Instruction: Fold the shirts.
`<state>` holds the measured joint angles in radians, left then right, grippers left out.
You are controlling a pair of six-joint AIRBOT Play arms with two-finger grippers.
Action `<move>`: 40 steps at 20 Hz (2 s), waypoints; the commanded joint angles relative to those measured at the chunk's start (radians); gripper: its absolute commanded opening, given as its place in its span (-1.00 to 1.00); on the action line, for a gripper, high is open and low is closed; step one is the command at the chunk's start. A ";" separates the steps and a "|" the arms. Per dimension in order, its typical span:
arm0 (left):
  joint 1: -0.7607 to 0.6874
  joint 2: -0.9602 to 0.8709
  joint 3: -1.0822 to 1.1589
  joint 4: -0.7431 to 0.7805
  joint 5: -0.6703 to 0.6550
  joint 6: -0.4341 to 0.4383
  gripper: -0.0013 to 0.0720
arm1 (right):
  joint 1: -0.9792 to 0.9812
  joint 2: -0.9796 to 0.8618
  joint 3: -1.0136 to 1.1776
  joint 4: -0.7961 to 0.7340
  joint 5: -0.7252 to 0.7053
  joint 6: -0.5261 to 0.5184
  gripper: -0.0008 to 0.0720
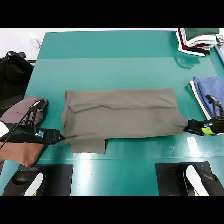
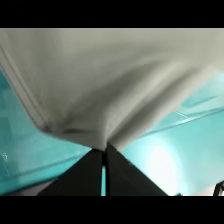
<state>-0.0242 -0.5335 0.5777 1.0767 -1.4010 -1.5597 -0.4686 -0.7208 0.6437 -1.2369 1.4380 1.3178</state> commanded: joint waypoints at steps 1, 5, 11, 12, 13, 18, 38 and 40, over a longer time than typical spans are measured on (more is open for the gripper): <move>0.001 0.009 0.023 0.010 0.012 -0.006 -0.89 | 0.024 0.040 0.076 -0.046 0.027 0.026 -0.93; 0.002 -0.190 0.134 0.049 0.214 0.053 -0.89 | 0.154 -0.163 0.200 -0.047 -0.085 0.071 -0.93; 0.002 -0.595 0.411 0.050 0.406 0.132 -0.88 | 0.298 -0.533 0.485 -0.046 -0.145 0.138 -0.93; 0.002 -0.642 0.443 0.050 0.428 0.134 -0.88 | 0.308 -0.574 0.524 -0.045 -0.145 0.141 -0.93; 0.002 -0.684 0.471 0.049 0.452 0.139 -0.88 | 0.314 -0.615 0.566 -0.037 -0.144 0.141 -0.93; 0.002 -0.742 0.545 0.045 0.465 0.113 0.81 | 0.265 -0.725 0.717 0.114 -0.133 0.092 0.26; -0.358 -0.863 0.605 -0.067 0.555 0.046 -0.89 | 0.040 -0.937 0.472 0.431 -0.140 -0.183 -0.65; -0.406 -0.947 0.674 -0.068 0.563 0.040 -0.89 | 0.053 -0.911 0.538 0.433 -0.088 -0.183 -0.93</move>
<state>-0.3595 -1.3987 1.1973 1.0203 -0.8894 -1.5017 -0.4461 -1.6432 1.1275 -0.8413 1.3064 1.1481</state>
